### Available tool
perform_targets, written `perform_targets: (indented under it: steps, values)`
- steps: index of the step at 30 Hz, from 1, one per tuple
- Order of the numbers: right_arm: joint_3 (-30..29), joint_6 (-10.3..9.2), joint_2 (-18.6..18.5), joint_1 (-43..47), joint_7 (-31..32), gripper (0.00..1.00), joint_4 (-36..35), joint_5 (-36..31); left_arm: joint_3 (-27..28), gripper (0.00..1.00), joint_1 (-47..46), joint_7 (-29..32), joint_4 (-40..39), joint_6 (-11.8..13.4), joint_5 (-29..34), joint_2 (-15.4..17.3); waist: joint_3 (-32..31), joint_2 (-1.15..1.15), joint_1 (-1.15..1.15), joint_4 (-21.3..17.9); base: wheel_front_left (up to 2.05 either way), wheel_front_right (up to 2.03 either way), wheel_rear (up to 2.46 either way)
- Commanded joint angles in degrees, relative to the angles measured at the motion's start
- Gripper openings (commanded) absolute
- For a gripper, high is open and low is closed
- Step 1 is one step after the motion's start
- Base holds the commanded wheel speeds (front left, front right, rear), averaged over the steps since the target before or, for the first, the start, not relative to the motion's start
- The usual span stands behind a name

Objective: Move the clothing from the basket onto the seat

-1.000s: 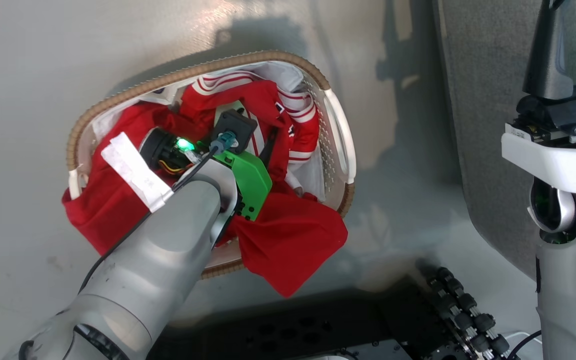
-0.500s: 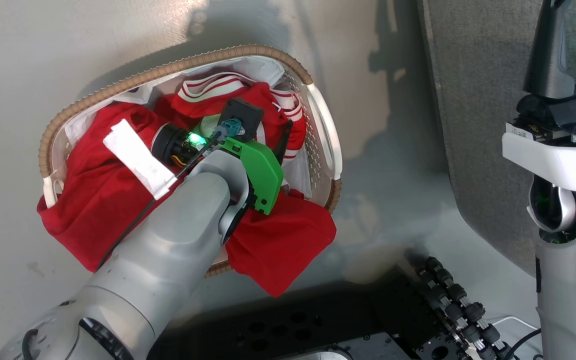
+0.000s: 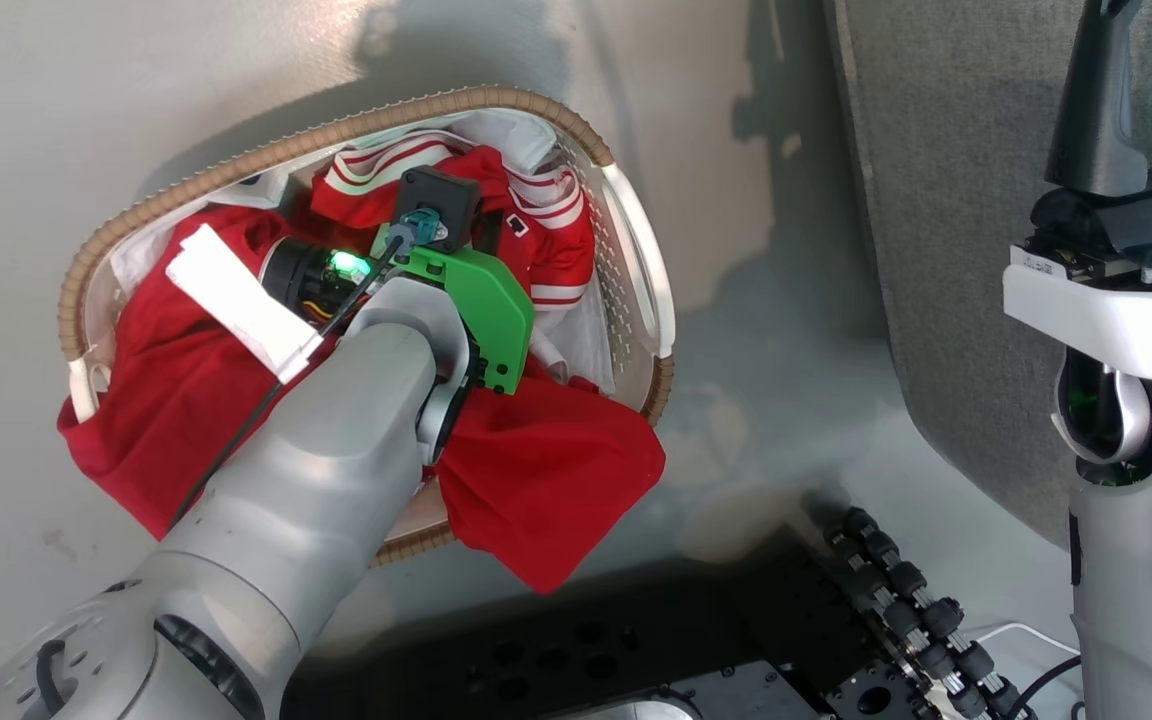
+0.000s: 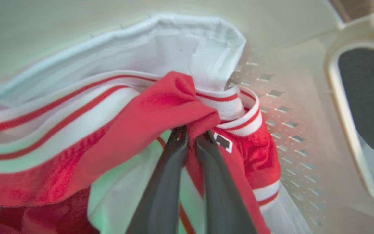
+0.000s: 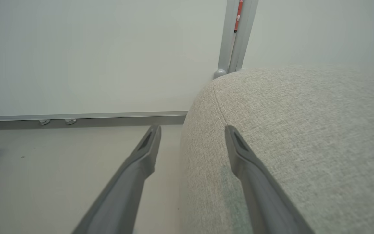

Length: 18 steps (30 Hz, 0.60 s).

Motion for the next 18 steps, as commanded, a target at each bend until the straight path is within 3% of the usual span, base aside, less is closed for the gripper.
perform_targets:
  steps: [1, 9, 18]
  values:
    - [-0.1, -0.06, -0.1, 0.0, -0.1, 1.00, 0.3, 0.2, -0.4, 0.00, -0.2, -0.4, 0.3, -0.3, -0.8, 0.4, -0.6, 0.00, 0.00, 0.4, 0.00, 0.00, 0.00]
    - [0.0, -0.06, -0.1, 0.5, -0.1, 1.00, 1.6, -0.7, -2.0, 0.00, 2.9, -2.9, -0.1, -1.7, -2.9, 0.3, -4.9, 0.00, 0.00, 2.5, 0.00, 0.00, 0.00]
    - [0.7, -0.06, -0.2, 3.5, -0.1, 1.00, 4.6, -3.4, -3.4, 0.00, 7.9, -5.4, -2.7, -4.0, -3.9, 0.3, -14.7, 0.00, 0.00, 6.2, 0.00, 0.00, 0.00]
